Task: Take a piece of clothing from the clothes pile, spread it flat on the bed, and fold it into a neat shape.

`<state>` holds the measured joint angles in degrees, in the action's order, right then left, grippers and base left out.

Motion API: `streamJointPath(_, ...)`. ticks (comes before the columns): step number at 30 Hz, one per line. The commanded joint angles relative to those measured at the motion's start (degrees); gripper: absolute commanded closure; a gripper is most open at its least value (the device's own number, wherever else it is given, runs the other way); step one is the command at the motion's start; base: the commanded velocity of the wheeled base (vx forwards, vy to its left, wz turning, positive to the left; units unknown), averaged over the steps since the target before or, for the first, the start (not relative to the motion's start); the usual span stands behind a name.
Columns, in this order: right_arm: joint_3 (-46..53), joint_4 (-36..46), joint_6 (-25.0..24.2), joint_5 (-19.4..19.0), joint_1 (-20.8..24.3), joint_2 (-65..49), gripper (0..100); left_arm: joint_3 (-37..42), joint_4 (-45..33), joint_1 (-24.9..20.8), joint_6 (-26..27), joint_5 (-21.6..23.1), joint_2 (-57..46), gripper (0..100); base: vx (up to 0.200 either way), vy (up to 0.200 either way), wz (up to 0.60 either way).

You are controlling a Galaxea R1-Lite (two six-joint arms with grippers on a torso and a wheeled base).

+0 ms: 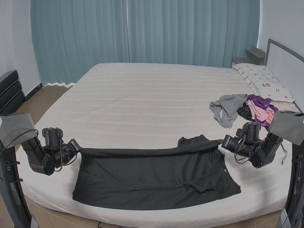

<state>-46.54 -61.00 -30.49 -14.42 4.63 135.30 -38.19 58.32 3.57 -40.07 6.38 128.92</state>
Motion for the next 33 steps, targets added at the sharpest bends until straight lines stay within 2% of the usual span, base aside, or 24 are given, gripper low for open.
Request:
streamJointPath(1, 2.8, -1.5, -0.1, -0.2, -0.1, -0.6, 100, 5.5, 4.5, -0.1, 1.5, 0.0, -0.2, 100, 0.000, 0.000, 0.00)
streamJointPath(6, 6.4, -2.8, -0.1, -1.1, -0.5, -3.1, 100, 9.8, 9.3, 0.0, 1.9, 0.0, -0.7, 100, 0.000, 0.000, 0.00)
streamJointPath(11, 10.9, -3.6, 0.0, -3.2, -0.4, -6.0, 100, 13.6, 10.0, -0.1, 2.0, 0.1, -2.5, 100, 0.000, 0.000, 0.00)
streamJointPath(24, 20.4, -11.2, 0.5, -3.5, -0.9, -5.8, 100, 21.4, 15.5, -0.6, 3.9, 0.1, -3.1, 100, 0.000, 0.000, 0.00)
streamJointPath(33, 21.8, -11.7, 0.7, -3.7, -3.1, -6.5, 100, 24.6, 16.2, -0.6, 3.9, 0.4, -5.3, 100, 0.000, 0.000, 0.00)
